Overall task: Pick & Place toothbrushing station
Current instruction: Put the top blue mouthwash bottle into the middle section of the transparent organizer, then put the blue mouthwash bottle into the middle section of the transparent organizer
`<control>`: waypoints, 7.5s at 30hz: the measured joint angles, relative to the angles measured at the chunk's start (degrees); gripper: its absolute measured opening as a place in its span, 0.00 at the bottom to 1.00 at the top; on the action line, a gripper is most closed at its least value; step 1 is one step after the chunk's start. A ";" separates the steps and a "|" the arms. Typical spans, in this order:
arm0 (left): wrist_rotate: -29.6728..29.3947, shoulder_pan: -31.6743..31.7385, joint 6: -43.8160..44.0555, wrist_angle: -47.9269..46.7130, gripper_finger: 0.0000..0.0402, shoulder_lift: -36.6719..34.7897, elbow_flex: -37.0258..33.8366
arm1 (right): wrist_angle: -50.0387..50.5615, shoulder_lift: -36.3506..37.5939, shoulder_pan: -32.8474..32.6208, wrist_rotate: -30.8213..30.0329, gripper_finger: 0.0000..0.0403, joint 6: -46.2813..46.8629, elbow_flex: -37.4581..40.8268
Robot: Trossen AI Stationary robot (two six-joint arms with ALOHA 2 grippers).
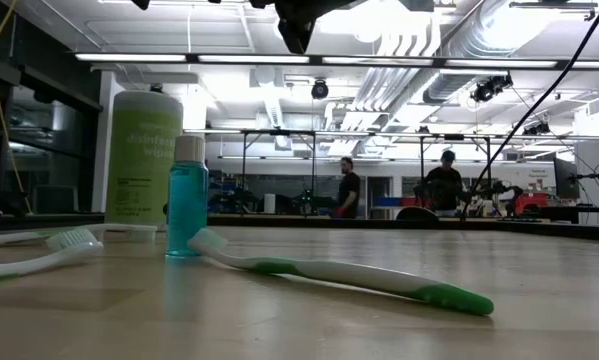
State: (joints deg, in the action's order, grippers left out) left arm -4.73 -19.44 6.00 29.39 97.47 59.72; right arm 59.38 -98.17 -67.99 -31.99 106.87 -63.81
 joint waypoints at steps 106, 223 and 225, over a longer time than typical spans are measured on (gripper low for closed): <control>-53.38 -31.35 52.31 -62.30 0.30 -4.85 -0.02 | -27.89 15.32 41.53 12.66 0.34 -88.74 -2.12; -16.50 -11.43 22.06 4.93 0.26 -23.87 -48.35 | -40.32 15.30 41.48 12.48 0.34 -81.59 -2.08; -16.37 -10.47 21.19 5.21 0.26 -22.98 -48.35 | -40.30 15.30 41.48 12.49 0.34 -81.57 -2.09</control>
State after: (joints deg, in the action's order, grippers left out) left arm -21.10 -29.91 27.19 34.59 74.49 11.38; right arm 19.08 -82.87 -26.50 -19.50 25.30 -65.90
